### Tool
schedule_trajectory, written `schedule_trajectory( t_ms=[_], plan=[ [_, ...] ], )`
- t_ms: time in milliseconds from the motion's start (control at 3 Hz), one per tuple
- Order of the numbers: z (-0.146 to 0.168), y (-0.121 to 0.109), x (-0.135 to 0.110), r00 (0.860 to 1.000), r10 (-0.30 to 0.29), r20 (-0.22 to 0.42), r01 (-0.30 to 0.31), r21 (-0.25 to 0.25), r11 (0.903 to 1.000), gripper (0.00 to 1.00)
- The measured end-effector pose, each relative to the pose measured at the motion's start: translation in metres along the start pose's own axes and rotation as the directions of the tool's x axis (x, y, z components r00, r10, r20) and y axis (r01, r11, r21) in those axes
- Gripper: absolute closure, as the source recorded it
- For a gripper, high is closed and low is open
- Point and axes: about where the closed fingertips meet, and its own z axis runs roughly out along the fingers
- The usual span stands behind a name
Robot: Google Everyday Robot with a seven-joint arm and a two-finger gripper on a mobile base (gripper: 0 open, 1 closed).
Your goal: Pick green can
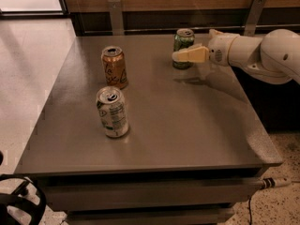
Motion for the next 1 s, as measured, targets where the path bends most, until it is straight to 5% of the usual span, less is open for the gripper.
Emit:
schedule_trajectory(
  t_ms=[667,1000],
  plan=[
    [0.025,-0.002,0.010,0.999,0.025,0.046,-0.024,-0.019,0.9995,0.00],
    [0.032,0.000,0.013,0.998,0.029,0.061,-0.027,-0.022,0.9994,0.18]
  ],
)
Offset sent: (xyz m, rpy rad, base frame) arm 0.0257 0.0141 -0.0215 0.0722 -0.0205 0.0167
